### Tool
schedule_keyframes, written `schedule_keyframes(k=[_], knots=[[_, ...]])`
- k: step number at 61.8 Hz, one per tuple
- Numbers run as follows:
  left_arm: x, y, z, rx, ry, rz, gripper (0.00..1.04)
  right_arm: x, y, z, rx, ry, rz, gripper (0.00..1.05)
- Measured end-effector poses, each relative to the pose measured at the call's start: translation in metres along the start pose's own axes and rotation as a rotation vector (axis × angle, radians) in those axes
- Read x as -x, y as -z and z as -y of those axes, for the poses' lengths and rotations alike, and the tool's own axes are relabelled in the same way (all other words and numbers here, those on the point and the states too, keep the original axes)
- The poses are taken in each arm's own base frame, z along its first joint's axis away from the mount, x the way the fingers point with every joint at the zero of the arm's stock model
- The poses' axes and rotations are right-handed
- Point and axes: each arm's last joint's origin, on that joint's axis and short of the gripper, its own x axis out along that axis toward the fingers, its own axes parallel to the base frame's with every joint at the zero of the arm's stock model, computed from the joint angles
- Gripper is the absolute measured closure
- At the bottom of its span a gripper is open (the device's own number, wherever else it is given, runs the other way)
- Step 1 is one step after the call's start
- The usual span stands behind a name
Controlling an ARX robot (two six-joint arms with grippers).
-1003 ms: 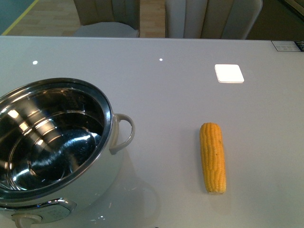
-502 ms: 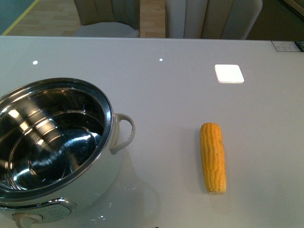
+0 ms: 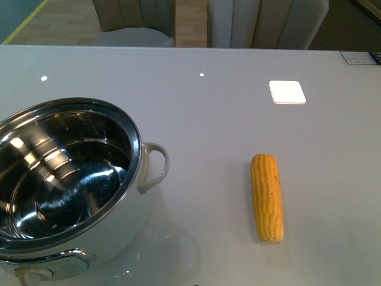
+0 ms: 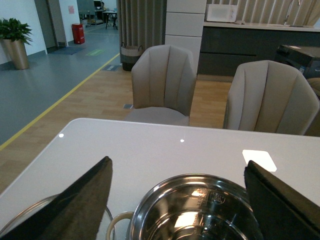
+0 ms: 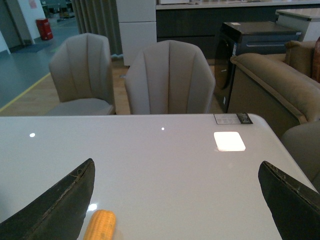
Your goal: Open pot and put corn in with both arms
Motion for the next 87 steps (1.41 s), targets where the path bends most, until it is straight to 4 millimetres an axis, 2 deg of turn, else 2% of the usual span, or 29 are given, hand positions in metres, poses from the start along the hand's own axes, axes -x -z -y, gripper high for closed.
schedule_keyframes(k=[5, 8, 14, 20, 28, 33, 36, 42, 52, 65, 79, 87], knots=[[0.0, 0.0, 0.0, 0.0, 0.0, 0.0, 0.09, -0.001, 0.002, -0.001, -0.101, 0.116, -0.33, 0.09], [0.0, 0.0, 0.0, -0.003, 0.0, 0.0, 0.06, -0.002, 0.008, -0.004, -0.134, 0.137, -0.486, 0.09], [0.0, 0.0, 0.0, -0.003, 0.0, 0.0, 0.07, -0.005, 0.017, -0.01, -0.185, 0.137, -0.58, 0.09], [0.0, 0.0, 0.0, -0.003, 0.0, 0.0, 0.07, -0.016, 0.022, -0.021, -0.22, 0.102, -0.624, 0.09], [0.0, 0.0, 0.0, -0.003, 0.0, 0.0, 0.07, -0.058, 0.03, -0.044, -0.197, 0.046, -0.685, 0.09], [0.0, 0.0, 0.0, -0.003, 0.0, 0.0, 0.07, -0.099, 0.038, -0.066, -0.156, -0.007, -0.678, 0.09], [0.0, 0.0, 0.0, -0.003, 0.0, 0.0, 0.07, -0.122, 0.053, -0.077, -0.11, -0.013, -0.703, 0.09], [0.0, 0.0, 0.0, -0.003, 0.0, 0.0, 0.07, -0.144, 0.08, -0.086, -0.042, 0.01, -0.775, 0.09], [0.0, 0.0, 0.0, -0.003, 0.0, 0.0, 0.07, -0.169, 0.127, -0.1, 0.03, 0.019, -0.921, 0.09], [0.0, 0.0, 0.0, -0.003, 0.0, 0.0, 0.07, -0.187, 0.147, -0.118, 0.049, -0.029, -0.955, 0.09], [0.0, 0.0, 0.0, -0.003, 0.0, 0.0, 0.07, -0.192, 0.169, -0.123, 0.065, -0.039, -0.998, 0.09], [0.0, 0.0, 0.0, -0.003, 0.0, 0.0, 0.07, -0.19, 0.177, -0.124, 0.07, -0.054, -1.023, 0.29]])
